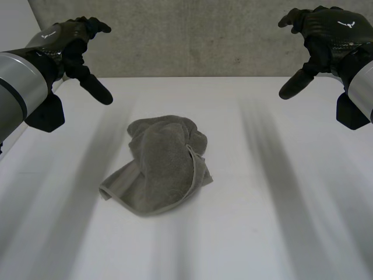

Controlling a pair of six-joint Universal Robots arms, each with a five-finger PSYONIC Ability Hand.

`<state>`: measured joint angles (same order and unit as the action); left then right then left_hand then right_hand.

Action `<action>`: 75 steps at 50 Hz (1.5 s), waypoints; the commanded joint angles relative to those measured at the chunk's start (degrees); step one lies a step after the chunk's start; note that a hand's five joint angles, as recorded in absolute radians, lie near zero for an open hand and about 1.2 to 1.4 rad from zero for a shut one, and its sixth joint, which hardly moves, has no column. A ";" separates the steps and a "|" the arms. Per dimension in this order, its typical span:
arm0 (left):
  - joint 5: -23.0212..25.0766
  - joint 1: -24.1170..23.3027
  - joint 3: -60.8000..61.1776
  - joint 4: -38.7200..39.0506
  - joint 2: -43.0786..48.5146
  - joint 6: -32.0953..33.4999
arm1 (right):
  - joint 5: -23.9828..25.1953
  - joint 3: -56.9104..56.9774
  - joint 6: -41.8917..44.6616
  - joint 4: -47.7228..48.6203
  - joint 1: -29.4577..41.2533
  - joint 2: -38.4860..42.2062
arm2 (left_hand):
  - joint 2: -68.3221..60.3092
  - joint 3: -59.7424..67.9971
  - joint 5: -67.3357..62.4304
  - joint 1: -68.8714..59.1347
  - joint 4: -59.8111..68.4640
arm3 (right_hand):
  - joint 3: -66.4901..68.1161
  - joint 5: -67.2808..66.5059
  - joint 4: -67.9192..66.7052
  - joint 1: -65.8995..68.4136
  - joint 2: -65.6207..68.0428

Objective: Fold the laundry

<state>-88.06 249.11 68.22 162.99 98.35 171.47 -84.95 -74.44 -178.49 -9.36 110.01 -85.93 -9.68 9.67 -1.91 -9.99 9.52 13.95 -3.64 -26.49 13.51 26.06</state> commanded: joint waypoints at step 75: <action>6.32 6.74 36.37 34.67 15.04 31.92 | 7.34 -3.78 31.18 2.77 3.46 22.73 | -70.19 70.20 -67.96 -69.88 70.36 | -3.95 3.64 16.49 -3.51 -16.06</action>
<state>-81.65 255.90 105.35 195.18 114.41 204.06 -77.60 -78.30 -147.22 -6.59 113.50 -63.36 -45.86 45.73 -35.92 -46.86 45.79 13.95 -3.64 -26.49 13.59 26.06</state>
